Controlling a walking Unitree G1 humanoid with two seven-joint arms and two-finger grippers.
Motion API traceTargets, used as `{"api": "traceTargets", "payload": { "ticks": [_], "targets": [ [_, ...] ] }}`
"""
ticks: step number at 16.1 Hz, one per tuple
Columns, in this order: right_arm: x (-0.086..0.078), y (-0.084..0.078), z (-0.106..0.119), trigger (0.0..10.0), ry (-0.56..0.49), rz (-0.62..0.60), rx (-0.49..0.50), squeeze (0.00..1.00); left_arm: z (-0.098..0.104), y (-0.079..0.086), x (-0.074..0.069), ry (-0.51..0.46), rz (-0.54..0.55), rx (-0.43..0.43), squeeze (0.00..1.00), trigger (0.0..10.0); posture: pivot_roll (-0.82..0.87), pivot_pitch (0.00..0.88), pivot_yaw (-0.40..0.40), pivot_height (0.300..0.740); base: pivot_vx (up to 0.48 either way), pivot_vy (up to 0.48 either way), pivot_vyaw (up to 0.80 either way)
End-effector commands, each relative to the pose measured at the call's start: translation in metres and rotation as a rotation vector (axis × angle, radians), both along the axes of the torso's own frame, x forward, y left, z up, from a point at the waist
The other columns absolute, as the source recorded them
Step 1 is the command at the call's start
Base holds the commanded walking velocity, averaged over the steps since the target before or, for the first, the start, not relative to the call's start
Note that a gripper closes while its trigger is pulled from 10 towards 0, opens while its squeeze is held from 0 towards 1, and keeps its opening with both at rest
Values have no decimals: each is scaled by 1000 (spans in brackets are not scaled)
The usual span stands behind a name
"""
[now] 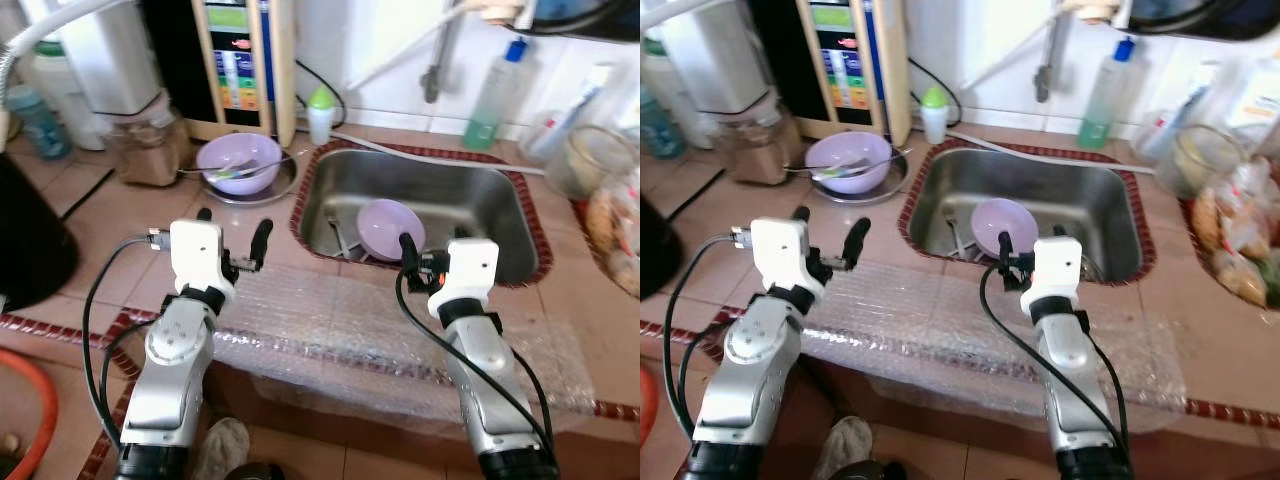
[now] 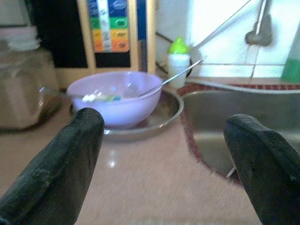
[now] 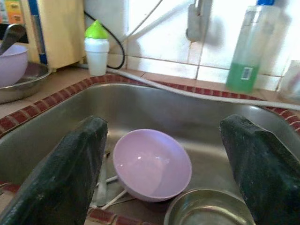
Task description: Kitchen organization
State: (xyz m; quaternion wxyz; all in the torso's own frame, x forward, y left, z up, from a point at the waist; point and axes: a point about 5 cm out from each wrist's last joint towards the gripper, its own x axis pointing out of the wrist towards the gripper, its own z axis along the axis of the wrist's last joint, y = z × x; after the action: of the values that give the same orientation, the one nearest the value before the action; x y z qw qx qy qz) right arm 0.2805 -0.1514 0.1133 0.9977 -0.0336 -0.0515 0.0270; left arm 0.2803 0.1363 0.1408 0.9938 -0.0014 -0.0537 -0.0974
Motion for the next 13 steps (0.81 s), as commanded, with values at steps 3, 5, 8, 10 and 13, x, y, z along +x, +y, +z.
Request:
{"api": "traceTargets", "payload": {
  "ticks": [3,5,8,10,13],
  "targets": [
    [2,-2,5,10000,-3,4,17,0,1,-3,-1,-7,-26,-9,0,10000,-29,0,54,740,189,0,0],
    [2,-1,5,10000,-3,7,17,0,1,-2,-1,-4,-25,-8,0,10000,-28,0,52,740,300,0,0],
    [3,1,5,10000,0,18,23,0,-1,-4,-2,4,-32,-5,0,10000,-27,0,55,740,313,0,0],
    [3,3,5,10000,-1,23,26,0,-1,-4,-2,8,-41,-3,0,10000,-28,0,58,740,322,0,0],
    [3,5,5,10000,-3,41,19,0,-2,-5,-3,15,-52,5,0,10000,-27,0,59,740,324,0,0]
  ]
}}
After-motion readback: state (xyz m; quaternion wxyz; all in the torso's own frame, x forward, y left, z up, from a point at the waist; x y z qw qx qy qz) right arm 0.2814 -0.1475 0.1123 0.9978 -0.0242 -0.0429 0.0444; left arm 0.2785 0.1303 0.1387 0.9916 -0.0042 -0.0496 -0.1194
